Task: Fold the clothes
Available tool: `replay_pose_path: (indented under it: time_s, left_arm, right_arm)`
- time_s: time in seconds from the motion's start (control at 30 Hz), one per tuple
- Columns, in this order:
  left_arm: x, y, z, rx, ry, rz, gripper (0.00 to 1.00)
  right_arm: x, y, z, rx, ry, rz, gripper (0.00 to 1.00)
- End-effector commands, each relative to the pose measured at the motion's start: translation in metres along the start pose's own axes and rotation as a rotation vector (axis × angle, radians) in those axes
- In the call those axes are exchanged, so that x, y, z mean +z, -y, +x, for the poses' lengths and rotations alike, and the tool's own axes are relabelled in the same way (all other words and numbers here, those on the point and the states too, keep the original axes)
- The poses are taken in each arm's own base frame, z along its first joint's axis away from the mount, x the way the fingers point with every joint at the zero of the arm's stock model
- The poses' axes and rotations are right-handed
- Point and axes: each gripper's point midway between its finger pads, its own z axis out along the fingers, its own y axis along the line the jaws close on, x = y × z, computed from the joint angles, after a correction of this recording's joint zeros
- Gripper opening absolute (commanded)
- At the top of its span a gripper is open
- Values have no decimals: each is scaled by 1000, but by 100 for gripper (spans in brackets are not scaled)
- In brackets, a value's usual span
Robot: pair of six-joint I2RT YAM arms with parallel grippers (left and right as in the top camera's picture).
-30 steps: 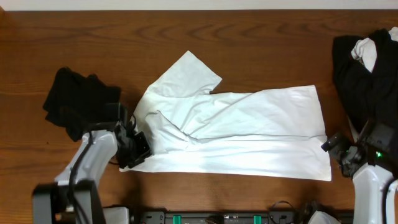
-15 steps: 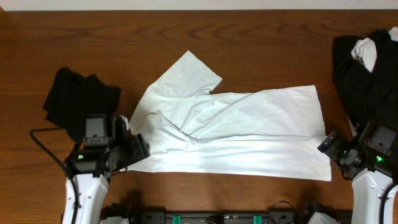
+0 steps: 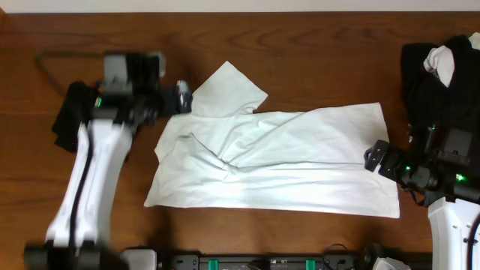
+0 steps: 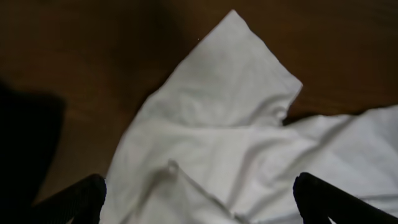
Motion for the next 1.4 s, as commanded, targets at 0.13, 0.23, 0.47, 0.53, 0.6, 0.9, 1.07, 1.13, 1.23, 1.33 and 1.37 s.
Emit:
replay_pose_path:
  time_s: [0.13, 0.23, 0.47, 0.53, 0.6, 0.9, 1.07, 1.13, 1.23, 1.33, 1.37]
  left_arm:
    - [83, -18, -30, 81, -94, -15, 98]
    - [115, -27, -23, 96, -140, -18, 98]
    - [158, -39, -5, 96, -201, -19, 96]
    - [166, -40, 2, 105, -222, -15, 95]
    - [172, -40, 8, 109, -240, -14, 93]
    - [179, -41, 26, 100, -298, -16, 60]
    - [183, -45, 40, 96, -332, -22, 66]
    - [185, -47, 46, 92, -346, -23, 67]
    - [188, -49, 53, 87, -365, -25, 67]
    - [190, -50, 56, 85, -373, -25, 66]
    - [190, -50, 56, 85, -373, -25, 65]
  right_arm:
    - [-4, -11, 1, -26, -6, -48, 99]
    - [-4, -10, 1, -25, -8, -47, 99]
    - [-4, -10, 2, -25, -10, -47, 99]
    - [-4, -10, 2, -25, -10, -47, 99]
    - [-4, -10, 2, -25, -11, -47, 99]
    - [-4, -10, 3, -23, -16, -46, 99]
    - [-4, -10, 5, -22, -23, -44, 99]
    - [-4, -9, 6, -21, -27, -44, 99]
    - [-4, -9, 7, -19, -33, -43, 99]
    - [-4, -9, 7, -19, -33, -42, 99]
    - [-4, -9, 7, -19, -33, -42, 99]
